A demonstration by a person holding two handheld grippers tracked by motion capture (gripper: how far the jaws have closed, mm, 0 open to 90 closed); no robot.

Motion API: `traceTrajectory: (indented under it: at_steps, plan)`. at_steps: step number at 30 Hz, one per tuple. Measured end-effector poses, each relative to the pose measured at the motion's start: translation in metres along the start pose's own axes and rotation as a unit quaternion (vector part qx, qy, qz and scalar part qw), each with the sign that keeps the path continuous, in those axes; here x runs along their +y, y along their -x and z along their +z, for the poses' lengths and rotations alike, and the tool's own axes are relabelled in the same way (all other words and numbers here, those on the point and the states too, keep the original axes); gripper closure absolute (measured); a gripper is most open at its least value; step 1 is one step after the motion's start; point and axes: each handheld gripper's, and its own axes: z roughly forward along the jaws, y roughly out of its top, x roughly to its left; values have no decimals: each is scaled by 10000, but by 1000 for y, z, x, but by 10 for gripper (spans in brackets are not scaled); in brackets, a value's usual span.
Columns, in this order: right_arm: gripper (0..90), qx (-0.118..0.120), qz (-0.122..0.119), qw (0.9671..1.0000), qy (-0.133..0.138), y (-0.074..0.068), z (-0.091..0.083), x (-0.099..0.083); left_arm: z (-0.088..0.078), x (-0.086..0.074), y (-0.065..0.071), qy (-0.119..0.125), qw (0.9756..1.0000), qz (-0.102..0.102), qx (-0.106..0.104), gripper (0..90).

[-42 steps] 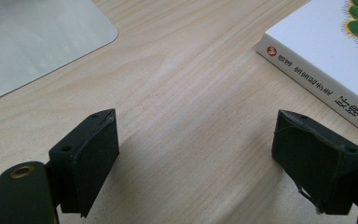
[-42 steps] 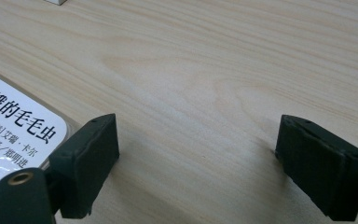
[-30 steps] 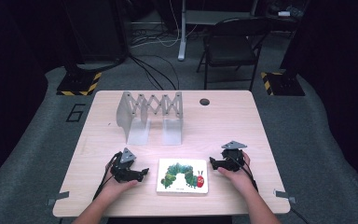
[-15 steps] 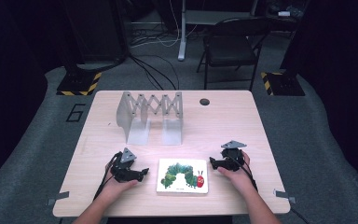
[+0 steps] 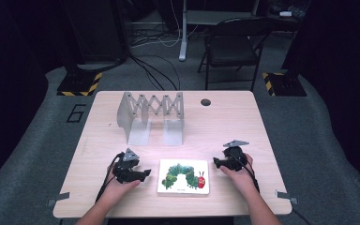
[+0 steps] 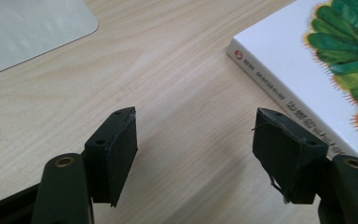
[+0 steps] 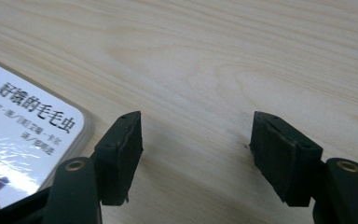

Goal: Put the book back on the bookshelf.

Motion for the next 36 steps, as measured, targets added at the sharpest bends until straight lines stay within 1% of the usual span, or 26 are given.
traceTrajectory:
  at_steps: [3, 6, 7, 9, 10, 13, 14, 15, 16, 18, 19, 20, 22, 23, 24, 25, 26, 27, 28, 29, 30, 31, 32, 33, 35, 36]
  plan:
    - [343, 9, 31, 10000, 45, -1, -7, 3, -4, 5, 9, -34, 9999, -15, -95, 296]
    - [349, 61, 57, 9999, 144, 0, -14, 6, -7, 7, 18, 3, 9999, 41, -129, 294]
    - [368, 118, 126, 9998, 116, 1, -19, 7, -9, 7, 22, -71, 9998, 103, -179, 296]
    - [376, 154, 159, 9997, 104, 2, -21, 7, -9, 6, 25, -28, 9997, 132, -195, 299]
    - [378, 169, 211, 9996, 75, 3, -22, 8, -11, 5, 28, -16, 9995, 162, -271, 299]
    - [384, 197, 187, 9996, 87, 4, -27, 9, -12, 4, 32, 59, 9989, 186, -416, 306]
    - [384, 210, 227, 9995, 97, 3, -28, 9, -13, 4, 34, 46, 9987, 221, -466, 307]
    - [384, 245, 44, 9996, 109, 3, -30, 10, -12, 3, 37, 106, 9983, 262, -519, 302]
    - [384, 282, 129, 9994, 135, 1, -31, 10, -13, 4, 38, 70, 9979, 258, -582, 301]
    - [384, 310, 79, 9994, 108, 0, -31, 10, -13, 3, 39, 96, 9977, 225, -630, 297]
    - [383, 344, 59, 9993, 111, -2, -30, 10, -13, 3, 41, 149, 9976, 262, -630, 291]
    - [379, 380, -8, 9992, 104, -5, -29, 10, -13, 3, 42, 115, 9974, 297, -653, 279]
    - [376, 398, 15, 9992, 91, -7, -28, 11, -12, 2, 46, 90, 9969, 340, -704, 274]
    - [375, 405, 43, 9991, 79, -9, -27, 11, -12, 2, 47, 27, 9965, 443, -713, 269]
    - [373, 418, -97, 9990, 79, -9, -26, 11, -11, 2, 49, 13, 9963, 505, -698, 259]
    - [371, 443, 38, 9990, 56, -12, -26, 11, -10, 1, 50, 22, 9964, 511, -683, 254]
    - [370, 474, 31, 9988, 92, -12, -25, 12, -9, 1, 52, -31, 9957, 515, -772, 254]
    - [368, 511, -88, 9986, 54, -12, -22, 11, -7, 0, 54, 31, 9960, 525, -725, 250]
    - [368, 511, -88, 9986, 54, -12, -22, 11, -7, 0, 56, -37, 9955, 545, -780, 250]
    - [366, 538, -58, 9985, 13, -13, -22, 12, -6, -1, 58, -13, 9952, 621, -756, 251]
    - [366, 556, -93, 9984, 16, -14, -20, 12, -5, -1, 59, -49, 9948, 643, -794, 252]
    - [367, 571, -145, 9983, 12, -15, -19, 12, -4, -2, 61, -43, 9948, 615, -807, 254]
    - [367, 590, -64, 9982, -15, -17, -18, 13, -3, -3, 62, -58, 9944, 671, -809, 256]
    - [367, 605, -120, 9981, -36, -17, -17, 13, -1, -4, 63, -80, 9942, 683, -823, 258]
    - [371, 655, -99, 9978, -62, -19, -15, 14, 1, -6, 65, -128, 9940, 705, -830, 264]
    - [373, 667, -147, 9976, -75, -19, -14, 15, 2, -7, 66, -138, 9939, 686, -847, 266]
